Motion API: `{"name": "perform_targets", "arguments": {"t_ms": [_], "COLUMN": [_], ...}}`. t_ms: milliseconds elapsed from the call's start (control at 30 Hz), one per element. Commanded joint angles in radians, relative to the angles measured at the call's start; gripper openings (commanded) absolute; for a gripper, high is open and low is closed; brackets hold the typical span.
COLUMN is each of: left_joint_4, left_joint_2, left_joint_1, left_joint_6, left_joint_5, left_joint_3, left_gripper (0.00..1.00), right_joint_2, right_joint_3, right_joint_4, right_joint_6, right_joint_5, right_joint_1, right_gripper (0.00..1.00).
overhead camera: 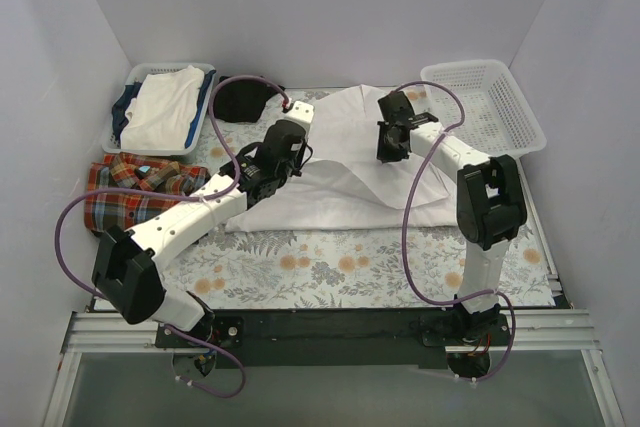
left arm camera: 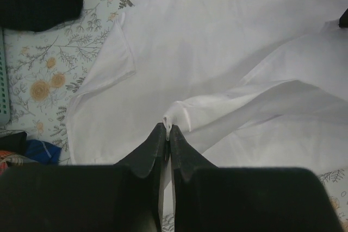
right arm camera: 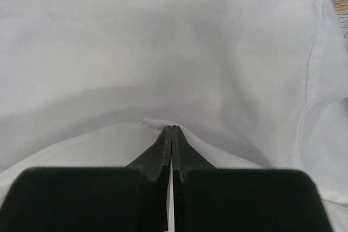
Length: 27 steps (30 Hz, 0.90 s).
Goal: Fold and stack the long sleeve shirts
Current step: Fold the shirt
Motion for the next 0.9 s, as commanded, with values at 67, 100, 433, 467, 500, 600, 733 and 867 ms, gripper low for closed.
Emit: {"name": "perform_targets", "arguments": {"t_ms": [67, 100, 433, 467, 500, 600, 733, 867], "left_joint_4": [0.091, 0.093, 0.024, 0.015, 0.005, -0.018, -0.056, -0.059], "left_joint_2": [-0.003, 0.0, -0.055, -0.077, -0.088, -0.12, -0.152, -0.172], "left_joint_1": [0.017, 0.019, 0.04, 0.042, 0.046, 0.074, 0.155, 0.189], "left_joint_6": [0.07, 0.064, -0.079, -0.091, -0.113, -0.157, -0.218, -0.266], "left_joint_5": [-0.029, -0.029, -0.009, -0.012, -0.014, -0.044, -0.038, 0.046], "left_joint_3": [-0.084, -0.1, -0.264, -0.272, -0.278, -0.298, -0.292, -0.281], "left_gripper": [0.0, 0.03, 0.39, 0.47, 0.6, 0.76, 0.82, 0.84], "right_joint_2": [-0.035, -0.038, -0.18, -0.193, -0.202, -0.226, -0.239, -0.236], "right_joint_3": [-0.023, -0.031, -0.186, -0.198, -0.225, -0.288, -0.37, -0.433], "right_joint_4": [0.051, 0.049, 0.045, 0.045, 0.043, 0.034, 0.037, 0.046], "right_joint_6": [0.034, 0.035, -0.001, -0.006, -0.011, -0.015, -0.011, 0.0], "right_joint_5": [-0.063, -0.068, -0.014, -0.014, -0.013, -0.017, -0.02, -0.032], "right_joint_1": [-0.004, -0.004, -0.004, -0.004, -0.004, -0.004, -0.004, -0.004], "right_gripper": [0.04, 0.1, 0.57, 0.57, 0.57, 0.56, 0.55, 0.53]}}
